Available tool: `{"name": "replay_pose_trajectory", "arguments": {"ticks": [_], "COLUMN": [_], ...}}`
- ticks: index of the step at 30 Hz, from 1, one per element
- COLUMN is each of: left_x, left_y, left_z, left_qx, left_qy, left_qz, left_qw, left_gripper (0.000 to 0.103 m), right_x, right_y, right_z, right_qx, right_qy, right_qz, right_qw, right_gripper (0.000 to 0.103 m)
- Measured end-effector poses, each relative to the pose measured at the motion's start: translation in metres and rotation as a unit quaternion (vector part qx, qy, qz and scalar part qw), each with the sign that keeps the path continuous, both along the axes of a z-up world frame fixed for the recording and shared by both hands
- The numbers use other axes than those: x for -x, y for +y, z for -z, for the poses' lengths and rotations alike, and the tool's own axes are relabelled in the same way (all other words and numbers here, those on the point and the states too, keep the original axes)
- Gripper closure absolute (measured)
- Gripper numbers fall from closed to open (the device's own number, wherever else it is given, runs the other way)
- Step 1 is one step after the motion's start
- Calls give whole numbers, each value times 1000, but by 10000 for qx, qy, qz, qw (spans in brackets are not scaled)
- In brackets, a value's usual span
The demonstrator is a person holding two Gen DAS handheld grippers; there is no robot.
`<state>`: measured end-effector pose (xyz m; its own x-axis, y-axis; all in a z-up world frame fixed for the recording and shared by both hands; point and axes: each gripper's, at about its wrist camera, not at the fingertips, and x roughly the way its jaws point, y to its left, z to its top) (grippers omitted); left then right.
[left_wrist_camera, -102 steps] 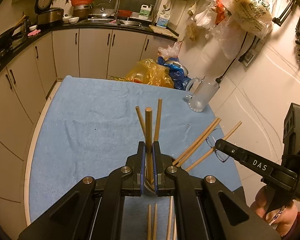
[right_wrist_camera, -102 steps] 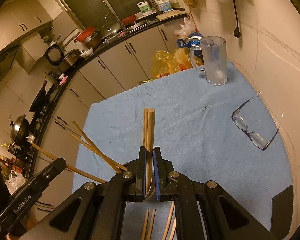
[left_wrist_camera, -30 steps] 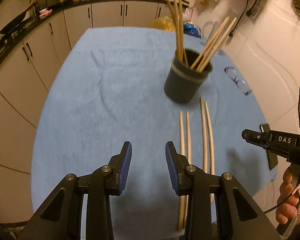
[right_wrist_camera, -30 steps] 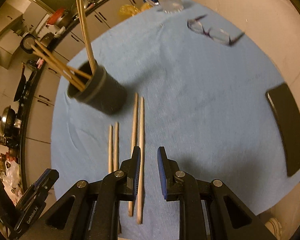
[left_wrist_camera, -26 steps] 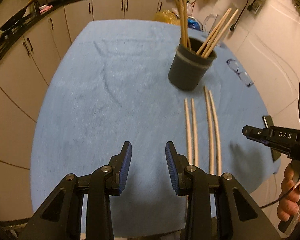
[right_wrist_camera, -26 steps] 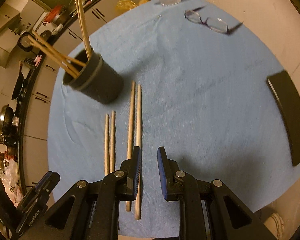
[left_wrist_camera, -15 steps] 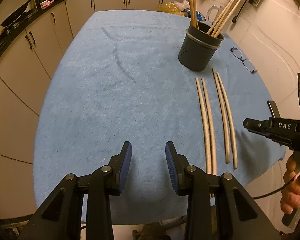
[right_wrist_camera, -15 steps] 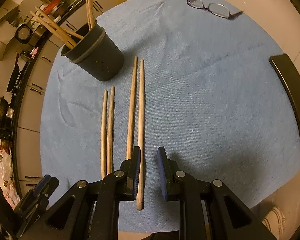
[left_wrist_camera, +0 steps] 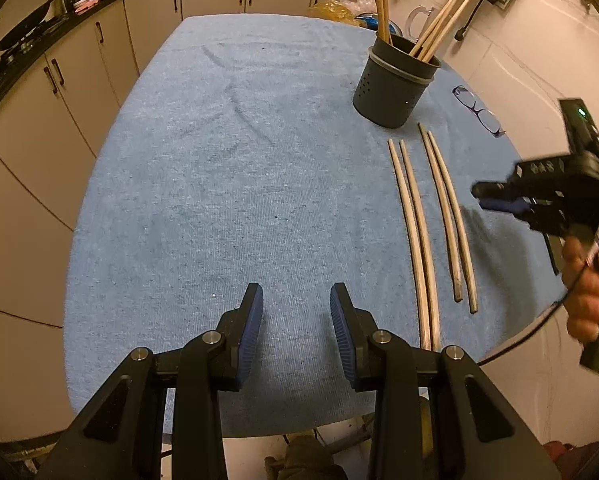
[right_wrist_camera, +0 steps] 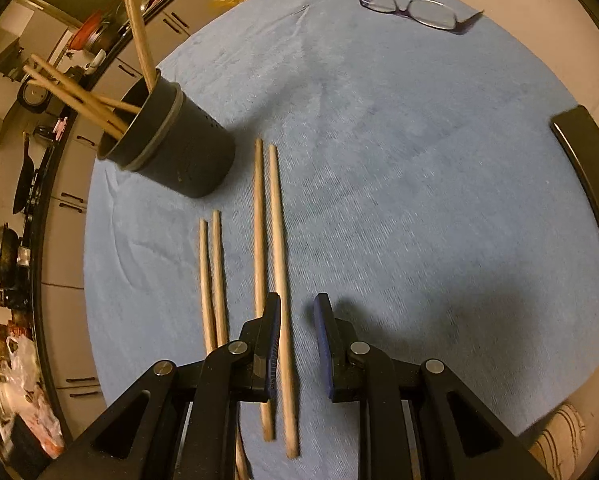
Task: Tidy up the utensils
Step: 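Close the right tool on a loose wooden chopstick, then close the left tool on another chopstick while the right tool holds its own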
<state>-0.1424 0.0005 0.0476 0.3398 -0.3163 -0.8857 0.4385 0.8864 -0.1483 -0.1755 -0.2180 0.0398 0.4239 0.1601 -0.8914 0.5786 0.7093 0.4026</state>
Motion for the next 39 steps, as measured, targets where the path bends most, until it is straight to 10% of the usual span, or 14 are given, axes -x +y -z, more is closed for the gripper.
{"name": "replay_pose_trajectory", "arguments": {"ticks": [31,39], "left_x": [-69,-82], "left_y": [-123,-143], "left_z": [25,39], "left_qx": [362,115], "left_qy": [898,953], "left_qz": [577,632], "left_qw": [9936,9934], "left_gripper": [70,85], "right_x": [-48,-45], "right_y": [-41,-54], "right_z": [9,12], "right_qx": [422,314], "right_qy": [517,540], "right_qz": [-779,-797], "right_qw": [9947,9949], "right_gripper": [94,94]}}
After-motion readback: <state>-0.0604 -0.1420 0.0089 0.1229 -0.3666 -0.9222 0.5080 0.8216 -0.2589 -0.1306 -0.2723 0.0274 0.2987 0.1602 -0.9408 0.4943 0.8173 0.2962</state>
